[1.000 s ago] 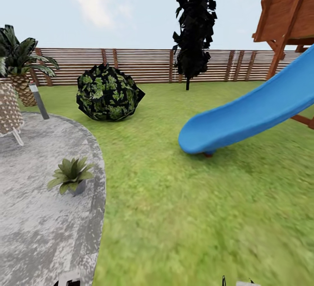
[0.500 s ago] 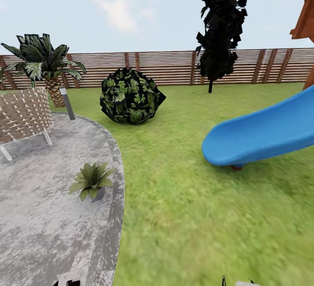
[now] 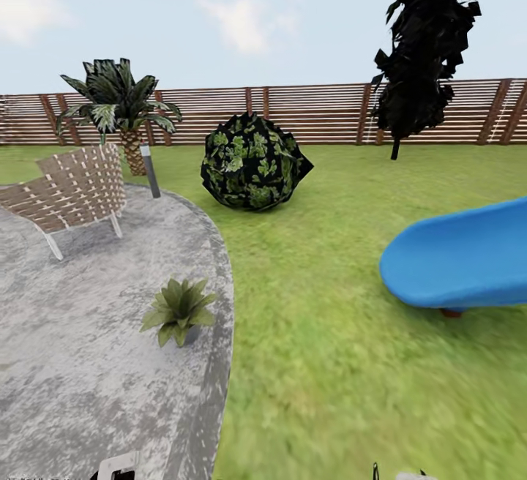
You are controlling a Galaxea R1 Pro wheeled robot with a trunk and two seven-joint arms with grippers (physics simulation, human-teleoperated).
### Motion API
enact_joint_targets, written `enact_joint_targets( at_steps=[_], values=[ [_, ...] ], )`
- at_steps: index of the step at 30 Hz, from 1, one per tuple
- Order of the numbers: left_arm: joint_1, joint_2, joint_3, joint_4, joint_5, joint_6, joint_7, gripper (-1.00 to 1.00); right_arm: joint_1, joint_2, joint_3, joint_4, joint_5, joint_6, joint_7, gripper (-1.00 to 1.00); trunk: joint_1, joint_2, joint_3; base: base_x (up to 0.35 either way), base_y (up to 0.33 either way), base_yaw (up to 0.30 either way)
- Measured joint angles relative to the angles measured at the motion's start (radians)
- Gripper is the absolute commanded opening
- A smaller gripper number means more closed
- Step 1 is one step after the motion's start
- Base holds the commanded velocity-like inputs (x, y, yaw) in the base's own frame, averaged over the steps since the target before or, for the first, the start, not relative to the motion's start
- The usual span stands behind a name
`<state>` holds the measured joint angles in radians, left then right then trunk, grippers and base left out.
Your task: Pick up the pesticide atomizer in the garden and spray insectifuge to fully cover both potted plants in the garden.
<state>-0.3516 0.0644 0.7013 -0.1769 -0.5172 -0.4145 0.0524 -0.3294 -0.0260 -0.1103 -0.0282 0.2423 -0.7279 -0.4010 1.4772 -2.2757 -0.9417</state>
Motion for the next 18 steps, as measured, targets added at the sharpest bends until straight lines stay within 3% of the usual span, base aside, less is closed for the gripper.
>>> enact_joint_targets(
  at_steps=[9, 18],
  values=[
    [0.0, 0.0, 0.0, 0.0, 0.0, 0.0, 0.0, -1.0, 0.0, 0.0, 0.0, 0.0, 0.0, 0.0, 0.0, 1.0, 0.0, 0.0, 0.0, 0.03, 0.0, 0.277],
    [0.0, 0.0, 0.0, 0.0, 0.0, 0.0, 0.0, -1.0, 0.0, 0.0, 0.0, 0.0, 0.0, 0.0, 0.0, 1.0, 0.0, 0.0, 0.0, 0.298, 0.018, 0.277]
  ],
)
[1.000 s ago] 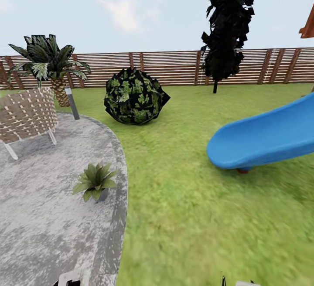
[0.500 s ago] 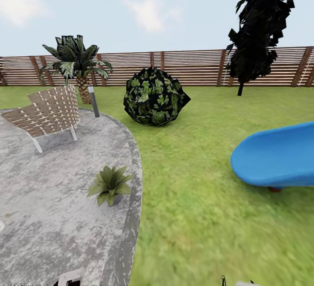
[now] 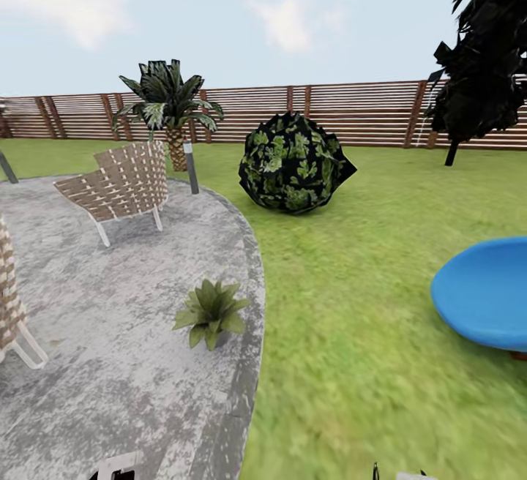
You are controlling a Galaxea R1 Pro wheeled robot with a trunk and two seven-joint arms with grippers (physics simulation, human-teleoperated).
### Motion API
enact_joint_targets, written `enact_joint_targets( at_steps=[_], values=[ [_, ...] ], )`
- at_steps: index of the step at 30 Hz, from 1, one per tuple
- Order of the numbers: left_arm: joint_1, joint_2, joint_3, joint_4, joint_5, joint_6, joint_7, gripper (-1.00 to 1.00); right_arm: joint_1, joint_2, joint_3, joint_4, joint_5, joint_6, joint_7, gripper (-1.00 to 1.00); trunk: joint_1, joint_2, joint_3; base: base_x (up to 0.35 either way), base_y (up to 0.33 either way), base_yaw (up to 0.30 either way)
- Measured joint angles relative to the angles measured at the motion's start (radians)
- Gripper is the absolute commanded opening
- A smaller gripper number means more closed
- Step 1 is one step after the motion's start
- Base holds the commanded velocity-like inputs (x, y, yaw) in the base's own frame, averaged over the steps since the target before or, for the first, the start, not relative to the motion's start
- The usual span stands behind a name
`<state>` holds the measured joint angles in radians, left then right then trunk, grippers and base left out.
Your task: Pick up the pesticide atomizer in the garden and spray insectifuge to fully cover both potted plants in the garden.
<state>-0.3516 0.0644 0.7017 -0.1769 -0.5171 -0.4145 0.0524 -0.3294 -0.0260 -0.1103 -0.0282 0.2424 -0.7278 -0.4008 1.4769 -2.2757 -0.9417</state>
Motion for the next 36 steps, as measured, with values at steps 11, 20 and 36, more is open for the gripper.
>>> enact_joint_targets(
  at_steps=[11, 20, 36],
  values=[
    [0.0, 0.0, 0.0, 0.0, 0.0, 0.0, 0.0, -1.0, 0.0, 0.0, 0.0, 0.0, 0.0, 0.0, 0.0, 1.0, 0.0, 0.0, 0.0, 0.311, 0.184, 0.109],
    [0.0, 0.0, 0.0, 0.0, 0.0, 0.0, 0.0, -1.0, 0.0, 0.0, 0.0, -0.001, -0.002, 0.0, -0.001, 1.0, 0.0, 0.0, 0.0, 0.25, 0.097, 0.001],
    [0.01, 0.0, -0.017, -0.032, -0.008, -0.02, 0.002, -1.0, -0.001, 0.012, -0.003, -0.003, 0.012, -0.009, 0.003, 1.0, 0.001, 0.0, 0.0, 0.004, 0.001, 0.0]
  ],
)
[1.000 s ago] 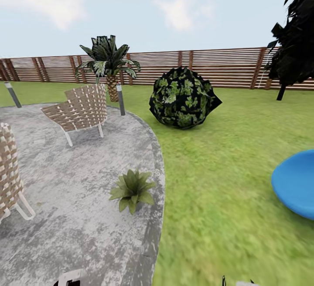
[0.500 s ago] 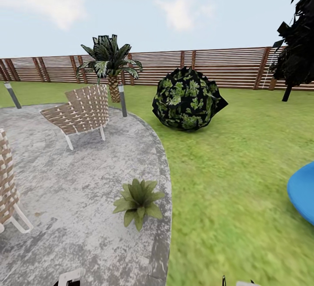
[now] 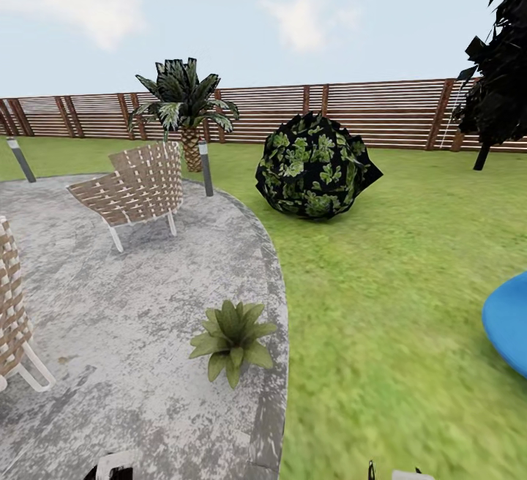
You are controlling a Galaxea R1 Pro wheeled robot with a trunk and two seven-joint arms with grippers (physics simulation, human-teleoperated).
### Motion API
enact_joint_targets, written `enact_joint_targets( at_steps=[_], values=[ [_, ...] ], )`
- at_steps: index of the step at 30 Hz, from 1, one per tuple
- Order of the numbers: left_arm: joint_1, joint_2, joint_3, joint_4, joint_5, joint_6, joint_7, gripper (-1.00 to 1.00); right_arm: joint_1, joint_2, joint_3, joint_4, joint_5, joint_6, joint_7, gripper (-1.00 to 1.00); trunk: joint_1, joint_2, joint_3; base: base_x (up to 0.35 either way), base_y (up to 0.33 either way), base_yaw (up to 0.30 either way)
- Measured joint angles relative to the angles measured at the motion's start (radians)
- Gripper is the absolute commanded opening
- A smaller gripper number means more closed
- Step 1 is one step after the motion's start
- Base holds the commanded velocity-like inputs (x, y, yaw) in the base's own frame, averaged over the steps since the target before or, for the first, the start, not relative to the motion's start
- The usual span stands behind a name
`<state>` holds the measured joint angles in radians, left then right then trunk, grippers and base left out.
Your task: Pick up the pesticide atomizer in the garden and spray insectifuge to fully cover both potted plants in the garden.
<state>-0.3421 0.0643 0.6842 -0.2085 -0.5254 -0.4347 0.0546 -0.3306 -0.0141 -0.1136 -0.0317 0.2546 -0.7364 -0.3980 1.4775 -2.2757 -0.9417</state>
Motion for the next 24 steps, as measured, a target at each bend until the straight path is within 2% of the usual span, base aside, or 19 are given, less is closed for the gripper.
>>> enact_joint_targets(
  at_steps=[3, 7, 13, 17, 23, 24],
  values=[
    [0.012, -0.001, -0.001, 0.011, -0.003, 0.0, 0.001, -1.0, 0.0, 0.017, 0.0, -0.001, 0.001, -0.003, -0.001, 1.0, 0.0, 0.0, 0.0, 0.0, 0.0, 0.0],
    [0.018, 0.0, -0.024, 0.023, -0.024, -0.007, -0.019, -1.0, 0.0, 0.037, 0.001, -0.002, 0.004, -0.003, 0.002, 1.0, 0.0, 0.0, 0.0, 0.0, 0.0, 0.0],
    [0.008, 0.014, -0.062, 0.01, -0.058, -0.007, -0.052, -1.0, -0.001, 0.038, 0.032, -0.033, 0.032, 0.0, 0.003, 1.0, 0.0, 0.0, 0.0, 0.0, 0.0, 0.0],
    [-0.006, 0.037, -0.081, -0.007, -0.079, -0.011, -0.073, -1.0, -0.002, 0.037, 0.055, -0.056, 0.056, 0.004, 0.019, 1.0, 0.0, 0.0, 0.0, 0.0, 0.0, 0.0],
    [-0.038, 0.071, -0.105, -0.041, -0.11, -0.01, -0.105, -1.0, -0.002, 0.02, 0.086, -0.09, 0.09, 0.036, 0.055, 1.0, 0.0, 0.0, 0.0, 0.0, 0.0, 0.0],
    [-0.058, 0.077, -0.105, -0.13, -0.269, -0.007, -0.277, -1.0, -0.002, 0.02, 0.107, -0.191, 0.221, 0.189, 0.287, 1.0, 0.0, 0.0, 0.0, 0.0, 0.0, 0.0]
  ],
)
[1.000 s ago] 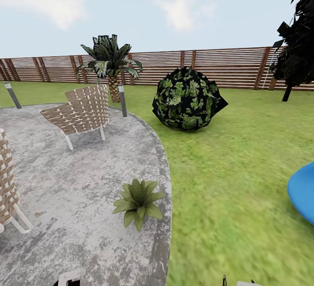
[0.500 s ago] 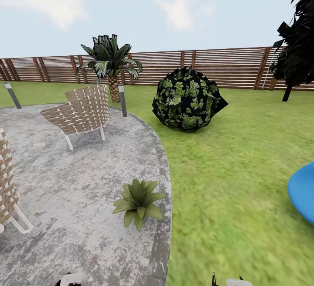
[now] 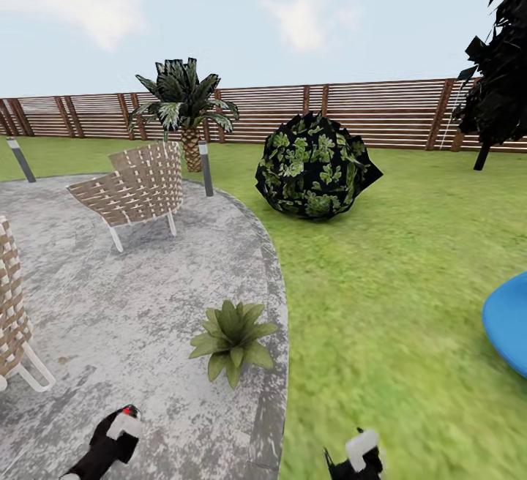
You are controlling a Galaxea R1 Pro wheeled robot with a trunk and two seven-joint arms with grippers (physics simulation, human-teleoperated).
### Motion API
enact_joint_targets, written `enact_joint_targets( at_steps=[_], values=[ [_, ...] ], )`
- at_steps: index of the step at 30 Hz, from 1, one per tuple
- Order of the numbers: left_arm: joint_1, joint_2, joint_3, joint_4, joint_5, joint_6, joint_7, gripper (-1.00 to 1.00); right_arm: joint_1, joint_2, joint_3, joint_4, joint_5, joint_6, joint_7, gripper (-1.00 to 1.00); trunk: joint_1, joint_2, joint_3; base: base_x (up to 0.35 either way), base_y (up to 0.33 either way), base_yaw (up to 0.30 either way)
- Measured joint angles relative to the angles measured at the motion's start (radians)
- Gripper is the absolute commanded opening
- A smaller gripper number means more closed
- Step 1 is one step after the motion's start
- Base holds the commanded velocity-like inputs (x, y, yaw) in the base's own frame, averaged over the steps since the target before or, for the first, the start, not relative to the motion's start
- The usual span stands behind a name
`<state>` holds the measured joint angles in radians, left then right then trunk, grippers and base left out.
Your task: Pick up the pesticide atomizer in the garden and spray insectifuge to fully cover both potted plants in the garden.
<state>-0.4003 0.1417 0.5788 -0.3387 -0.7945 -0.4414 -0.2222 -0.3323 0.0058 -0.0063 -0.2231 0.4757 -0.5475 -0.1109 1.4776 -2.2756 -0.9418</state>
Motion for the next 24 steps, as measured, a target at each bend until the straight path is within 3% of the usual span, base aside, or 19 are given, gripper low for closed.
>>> enact_joint_targets(
  at_steps=[1, 2, 3, 4, 8, 11, 13, 15, 16, 20, 23, 24],
  values=[
    [-0.056, 0.0, 0.0, -0.022, -0.049, 0.009, -0.214, -1.0, -0.001, -0.001, 0.005, -0.165, 0.015, 0.027, 0.203, 1.0, 0.0, 0.0, 0.0, 0.0, 0.0, 0.0],
    [-0.06, -0.001, 0.001, -0.026, -0.091, 0.014, -0.457, -1.0, -0.002, -0.002, 0.003, -0.29, 0.012, 0.038, 0.247, 1.0, 0.0, 0.0, 0.0, 0.0, 0.0, 0.0],
    [-0.078, -0.003, -0.004, -0.028, -0.136, 0.012, -0.66, -1.0, -0.001, -0.002, 0.003, -0.298, 0.025, 0.047, 0.281, 1.0, 0.0, 0.0, 0.0, 0.0, 0.0, 0.0],
    [-0.103, -0.006, 0.0, -0.03, -0.181, 0.029, -0.729, -1.0, -0.002, -0.004, 0.004, -0.322, 0.048, 0.061, 0.331, 1.0, 0.0, 0.0, 0.0, 0.0, 0.0, 0.0],
    [-0.168, -0.017, 0.0, -0.032, -0.268, 0.093, -0.867, -1.0, -0.007, -0.007, 0.002, -0.357, 0.124, 0.108, 0.49, 1.0, 0.0, 0.0, 0.0, 0.0, 0.0, 0.0],
    [-0.205, -0.019, -0.006, -0.033, -0.283, 0.12, -0.963, -1.0, -0.015, -0.005, 0.003, -0.375, 0.133, 0.118, 0.575, 1.0, 0.0, 0.0, 0.0, 0.0, 0.0, 0.0],
    [-0.217, -0.021, -0.037, -0.033, -0.297, 0.128, -1.011, -1.0, -0.019, -0.001, 0.004, -0.39, 0.133, 0.122, 0.633, 1.0, 0.0, 0.0, 0.0, 0.0, 0.0, 0.0],
    [-0.224, -0.021, -0.093, -0.033, -0.312, 0.133, -1.031, -1.0, -0.02, 0.004, 0.005, -0.414, 0.132, 0.13, 0.686, 1.0, 0.0, 0.0, 0.0, 0.0, 0.0, 0.0],
    [-0.225, -0.021, -0.103, -0.034, -0.314, 0.134, -1.034, -1.0, -0.02, 0.005, 0.005, -0.418, 0.132, 0.133, 0.694, 1.0, 0.0, 0.0, 0.0, 0.0, 0.0, 0.0],
    [-0.226, -0.021, -0.119, -0.033, -0.317, 0.134, -1.036, -1.0, -0.02, 0.006, 0.005, -0.428, 0.131, 0.138, 0.709, 1.0, 0.0, 0.0, 0.0, 0.0, 0.0, 0.0],
    [-0.226, -0.033, -0.122, -0.032, -0.32, 0.133, -1.036, -1.0, -0.02, 0.008, 0.005, -0.433, 0.131, 0.138, 0.769, 1.0, 0.0, 0.0, 0.0, 0.0, 0.0, 0.0],
    [-0.226, -0.037, -0.124, -0.032, -0.322, 0.133, -1.035, -1.0, -0.02, 0.008, 0.005, -0.439, 0.131, 0.138, 0.786, -1.0, 0.0, 0.0, 0.0, 0.0, 0.0, 0.0]
  ],
)
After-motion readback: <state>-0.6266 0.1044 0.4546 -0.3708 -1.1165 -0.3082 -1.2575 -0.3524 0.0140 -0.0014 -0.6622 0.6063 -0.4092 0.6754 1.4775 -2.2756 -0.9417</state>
